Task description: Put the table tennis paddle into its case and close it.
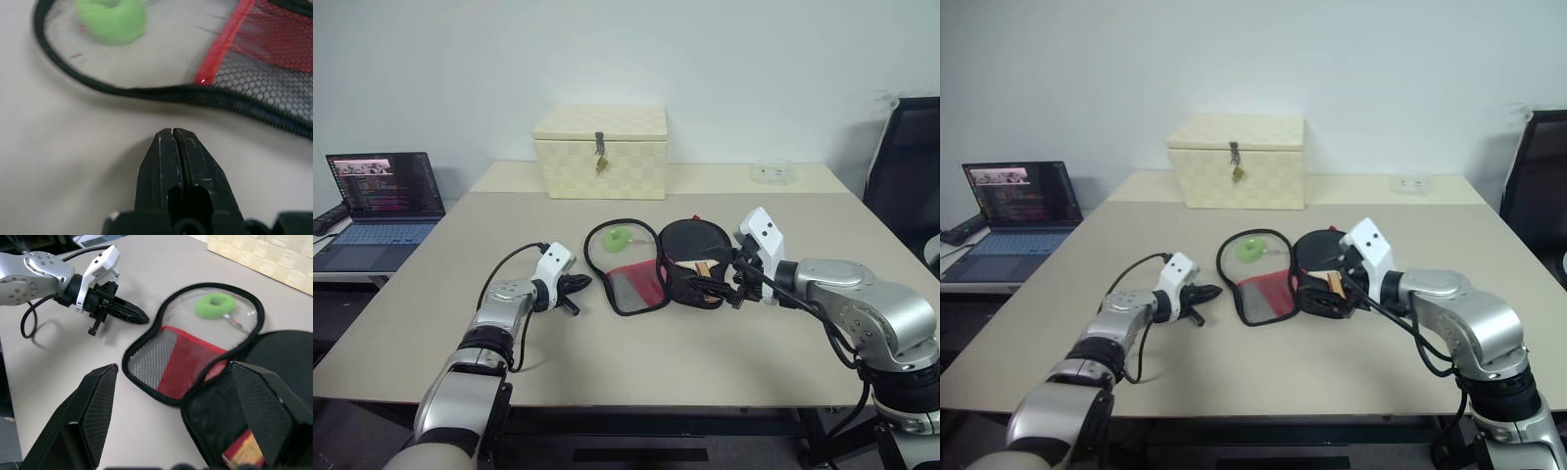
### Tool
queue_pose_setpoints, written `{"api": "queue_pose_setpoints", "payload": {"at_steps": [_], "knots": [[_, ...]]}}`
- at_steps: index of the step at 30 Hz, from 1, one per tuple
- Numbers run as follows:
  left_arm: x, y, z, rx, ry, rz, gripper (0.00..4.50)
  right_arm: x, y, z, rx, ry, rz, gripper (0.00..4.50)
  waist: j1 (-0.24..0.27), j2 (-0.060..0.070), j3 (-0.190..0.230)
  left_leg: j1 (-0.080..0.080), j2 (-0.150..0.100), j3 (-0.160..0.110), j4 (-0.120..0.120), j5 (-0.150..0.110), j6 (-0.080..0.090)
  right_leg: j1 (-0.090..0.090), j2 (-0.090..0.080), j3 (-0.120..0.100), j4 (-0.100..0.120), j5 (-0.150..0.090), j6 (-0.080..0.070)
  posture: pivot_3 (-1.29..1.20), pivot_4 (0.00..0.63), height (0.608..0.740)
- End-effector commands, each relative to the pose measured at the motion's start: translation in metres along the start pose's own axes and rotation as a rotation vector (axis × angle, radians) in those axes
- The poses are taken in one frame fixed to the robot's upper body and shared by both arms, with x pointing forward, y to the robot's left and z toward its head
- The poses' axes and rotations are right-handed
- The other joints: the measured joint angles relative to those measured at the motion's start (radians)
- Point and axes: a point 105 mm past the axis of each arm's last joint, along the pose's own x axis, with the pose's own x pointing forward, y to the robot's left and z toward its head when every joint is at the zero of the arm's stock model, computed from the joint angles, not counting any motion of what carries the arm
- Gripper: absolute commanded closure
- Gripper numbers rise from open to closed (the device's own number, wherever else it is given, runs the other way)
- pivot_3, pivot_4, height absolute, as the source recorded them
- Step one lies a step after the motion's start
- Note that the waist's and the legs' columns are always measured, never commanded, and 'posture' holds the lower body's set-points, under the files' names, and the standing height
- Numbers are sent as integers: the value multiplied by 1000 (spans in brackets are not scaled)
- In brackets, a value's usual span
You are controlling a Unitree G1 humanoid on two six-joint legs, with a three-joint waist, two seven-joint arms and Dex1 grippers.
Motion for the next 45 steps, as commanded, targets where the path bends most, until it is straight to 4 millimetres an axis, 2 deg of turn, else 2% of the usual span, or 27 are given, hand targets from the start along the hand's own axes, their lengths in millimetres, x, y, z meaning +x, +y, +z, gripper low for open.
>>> {"api": "queue_pose_setpoints", "payload": {"at_steps": [1, 3, 4, 6, 11, 17, 19, 21, 27, 33, 35, 38, 41, 45], "knots": [[5, 0, 13, 18, -36, 7, 4436, -5, 1, 9, -38, -33, -20, 508, 0, 0, 0, 0, 0, 0, 0, 0, 0, 0, 0, 0, 0, 0, 0, 0, 150, 740], [13, -6, 17, 31, -39, -10, 4436, -6, 0, 8, -38, -31, -28, 508, 0, 0, 0, 0, 0, 0, 0, 0, 0, 0, 0, 0, 0, 0, 0, 0, 150, 740], [18, -10, 26, 35, -58, -21, 4436, -7, -1, 8, -38, -28, -35, 508, 1, 0, 0, 0, 0, 0, 0, 0, 0, 0, 0, 0, 0, 0, 0, 0, 150, 740], [27, -18, 53, 34, -125, -49, 4436, -10, -6, 7, -37, -23, -59, 508, 5, -1, 0, 0, 0, 0, 1, 0, 0, 0, 0, 0, 0, 0, 0, 0, 150, 740], [39, -31, 99, 81, -208, -100, 4436, -18, -14, 6, -33, -16, -101, 508, 8, -1, 1, -8, -1, -1, 7, 0, 0, -1, 0, -5, 0, 0, 1, 0, 150, 740], [53, -55, 134, 136, -259, -156, 4436, -25, -21, 6, -23, -10, -147, 508, 4, -1, 1, -8, -1, -1, 7, 0, 0, -1, 0, -5, 0, 0, 1, 0, 150, 740], [62, -71, 150, 137, -289, -180, 4436, -30, -27, 5, -20, -5, -183, 508, 4, -1, 1, -8, -2, -1, 7, 0, 0, -1, 0, -5, 0, 0, 1, 0, 150, 740], [67, -80, 157, 132, -299, -187, 4436, -35, -34, 5, -14, -3, -217, 508, 4, -2, 1, -8, -2, -1, 8, 0, 0, -1, 0, -5, 0, 0, 2, 0, 150, 740], [72, -88, 164, 122, -322, -179, 4436, -36, -45, 2, 10, 7, -272, 508, -3, -2, 1, -7, -1, 0, 7, 0, 0, -2, 1, -3, 1, 0, 2, 0, 150, 740], [60, -79, 156, 116, -364, -225, 4436, -13, -57, -7, 92, 11, -285, 508, -5, -1, 1, -7, -1, 2, 7, 0, 0, -2, 1, -2, 1, 0, 2, 0, 150, 740], [53, -75, 150, 125, -378, -258, 4436, -5, -66, -11, 124, 15, -294, 508, -5, -1, 1, -7, -1, 2, 7, 0, 0, -3, 1, -2, 2, 0, 1, 0, 150, 740], [35, -64, 138, 114, -404, -320, 4500, 8, -84, -24, 184, 37, -336, 42, -8, -1, 1, -7, -1, 3, 7, 0, 0, -4, 1, -1, 2, 0, 1, 0, 150, 740], [12, -42, 120, 101, -415, -302, 4500, 20, -106, -39, 267, 59, -419, 42, -11, -1, 1, -7, 0, 4, 7, 0, 0, -5, 1, 0, 3, 0, 1, 0, 150, 740], [-15, -25, 99, 97, -404, -247, 4500, 28, -129, -61, 319, 95, -526, 42, -16, -1, 1, -8, 0, 3, 7, 0, 0, -9, 0, 2, 5, 0, 1, 0, 150, 740]]}}
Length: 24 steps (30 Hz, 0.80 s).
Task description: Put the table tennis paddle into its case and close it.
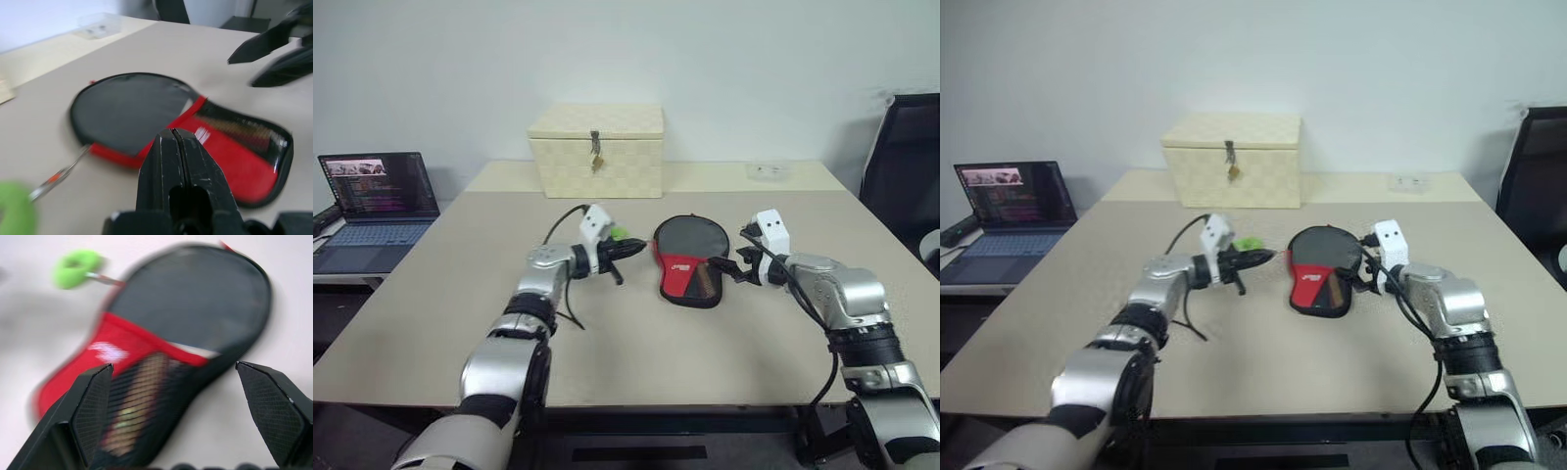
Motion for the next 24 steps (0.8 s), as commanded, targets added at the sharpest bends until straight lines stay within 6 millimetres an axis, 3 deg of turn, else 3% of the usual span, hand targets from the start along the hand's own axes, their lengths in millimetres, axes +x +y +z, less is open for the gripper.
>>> {"api": "queue_pose_setpoints", "payload": {"at_steps": [1, 8, 22, 24], "knots": [[-25, 4, 15, 40, -53, 33, 4500, 9, -19, 6, 12, -37, -95, 42, 0, 0, 0, 0, 0, 0, 0, 0, 0, -1, 0, 0, 1, 0, 0, 0, 150, 740], [-58, -1, 13, 30, -25, 117, 4500, 29, -16, -13, 89, 18, -71, 42, 3, 0, 0, -4, 0, -1, 4, 0, 0, -6, -1, 1, 8, 0, 0, 0, 150, 740], [-53, -6, 20, 35, -21, 129, 4500, 53, 14, -29, 84, 98, 17, 42, -20, 0, -1, 0, 0, 1, 4, 2, 1, -5, 0, 3, 12, 0, -1, 0, 150, 740], [-53, -6, 20, 38, -19, 127, 4500, 56, 21, -31, 97, 109, 39, 412, -23, 0, -1, 0, 0, 1, 4, 2, 1, -5, 0, 3, 12, 0, -1, 0, 150, 740]]}}
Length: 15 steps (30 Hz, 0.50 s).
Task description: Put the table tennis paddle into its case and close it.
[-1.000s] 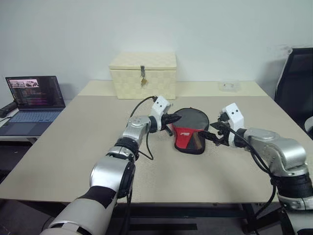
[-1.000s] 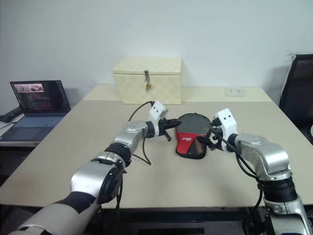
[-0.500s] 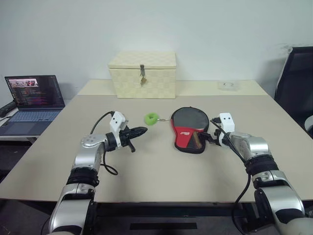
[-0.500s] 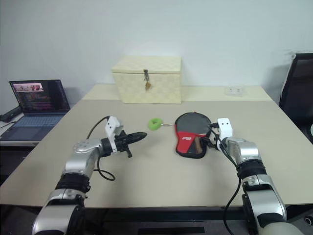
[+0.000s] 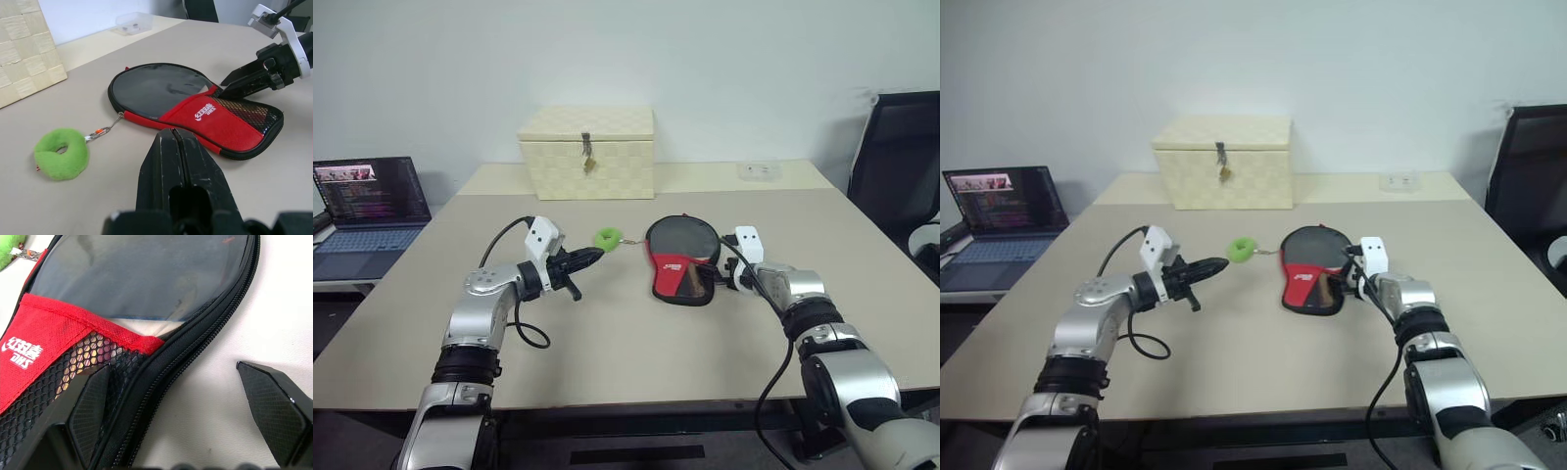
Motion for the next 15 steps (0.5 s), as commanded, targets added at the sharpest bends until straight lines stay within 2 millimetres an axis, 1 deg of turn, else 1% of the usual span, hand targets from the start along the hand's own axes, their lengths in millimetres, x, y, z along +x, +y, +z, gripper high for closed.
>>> {"api": "queue_pose_setpoints", "payload": {"at_steps": [1, 4, 7, 12, 13, 15], "knots": [[1, -1, 15, 40, -35, -6, 4500, 8, 18, -7, 21, 38, 66, 608, -4, 0, 0, 0, 0, 0, 0, 0, 0, 0, 0, 0, 0, 0, 0, 0, 150, 740], [0, -2, 13, 43, -25, -7, 4500, 10, 26, -11, 58, 53, 103, 1541, -12, 0, 0, 0, 0, 0, 0, 0, 0, 0, 0, 0, 0, 0, 0, 0, 150, 740], [-2, -3, 10, 43, -16, -6, 4500, 12, 32, -14, 76, 67, 130, 2646, -16, 0, 0, 0, 0, 0, 0, 0, 0, 0, 0, 0, 0, 0, 0, 0, 150, 740], [-6, -9, 6, 28, -1, -37, 4500, 15, 46, -16, 110, 80, 191, 4255, -18, 0, 0, 1, 1, 0, 0, 0, 0, 0, 0, 1, 1, 0, 0, 0, 150, 740], [-9, -13, 6, 16, 4, -64, 4500, 15, 52, -15, 113, 83, 219, 4470, -19, 0, 0, 1, 1, 0, 0, 0, 0, 0, 0, 0, 1, 0, 0, 0, 150, 740], [-18, -27, 5, -22, 15, -155, 4500, 14, 68, -14, 117, 97, 296, 4470, -21, 0, 0, 1, 1, 1, -1, 0, 0, 0, 0, 1, 1, 0, 0, 0, 150, 740]]}}
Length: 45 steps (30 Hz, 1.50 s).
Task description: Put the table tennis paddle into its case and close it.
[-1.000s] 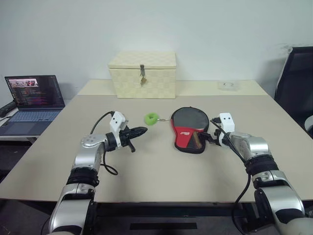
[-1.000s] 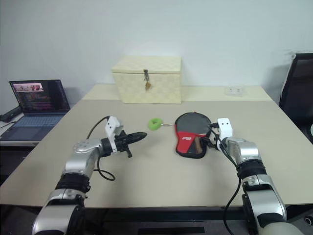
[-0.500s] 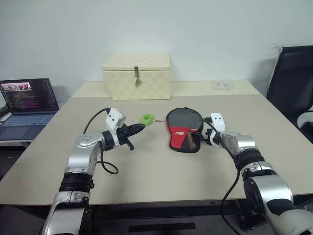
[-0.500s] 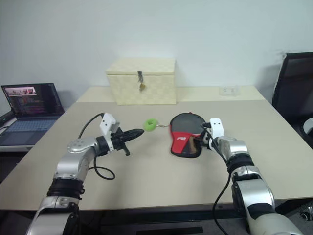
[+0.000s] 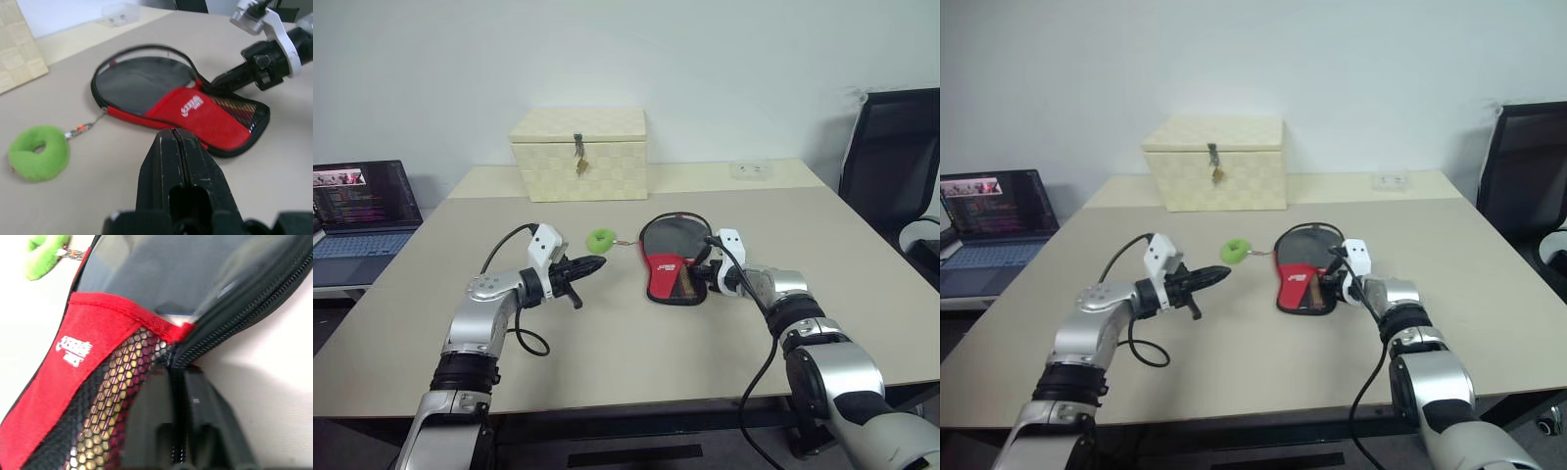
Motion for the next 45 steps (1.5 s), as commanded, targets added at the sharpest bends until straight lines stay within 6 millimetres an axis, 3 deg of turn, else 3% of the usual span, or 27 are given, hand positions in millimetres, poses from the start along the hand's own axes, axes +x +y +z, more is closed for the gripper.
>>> {"api": "queue_pose_setpoints", "payload": {"at_steps": [1, 7, 11, 18, 22, 29, 36, 45], "knots": [[-14, -19, 16, -7, -24, -134, 4500, 7, 35, -12, 38, 73, 163, 4470, -5, 0, 0, 0, 0, 0, 0, 0, 0, 0, 0, 0, 0, 0, 0, 0, 150, 740], [-37, -42, 9, -71, 44, -258, 4500, -6, 68, -20, 34, 120, 299, 4470, -6, 0, 0, 0, 4, -1, -3, 0, 0, -1, 0, -1, -1, -2, -3, 0, 150, 740], [-46, -66, 3, -100, 87, -359, 4500, -30, 95, -42, 7, 174, 383, 4470, -1, 0, 0, 0, 5, -1, -3, 0, 0, -1, 0, -1, -2, -2, -4, 0, 150, 740], [-59, -97, -3, -150, 136, -482, 4500, -74, 112, -77, 33, 228, 399, 4470, 5, 0, 0, 0, 4, -2, -3, 0, 0, -1, 0, -2, -2, -2, -4, 0, 150, 740], [-62, -98, -7, -159, 156, -478, 4500, -91, 119, -91, 78, 247, 390, 4470, 7, 0, 0, 0, 4, -3, -3, 0, 0, -1, 0, -2, -2, -2, -4, 0, 150, 740], [-58, -95, -5, -156, 150, -467, 4500, -89, 124, -100, 168, 219, 340, 4470, 7, 0, 0, 0, 4, -2, -3, 0, 0, 0, 0, -2, -2, -2, -4, 0, 150, 740], [-57, -91, -5, -143, 150, -446, 4500, -73, 129, -93, 341, 167, 273, 4470, 7, 0, 0, 0, 5, -2, -3, 0, 0, -1, 1, -2, -2, -2, -4, 0, 150, 740], [-55, -89, -7, -135, 149, -430, 4500, -80, 119, -89, 317, 145, 261, 4470, 9, 0, 0, 0, 4, -2, -2, 0, 0, 0, 0, -3, -2, -2, -4, 0, 150, 740]]}}
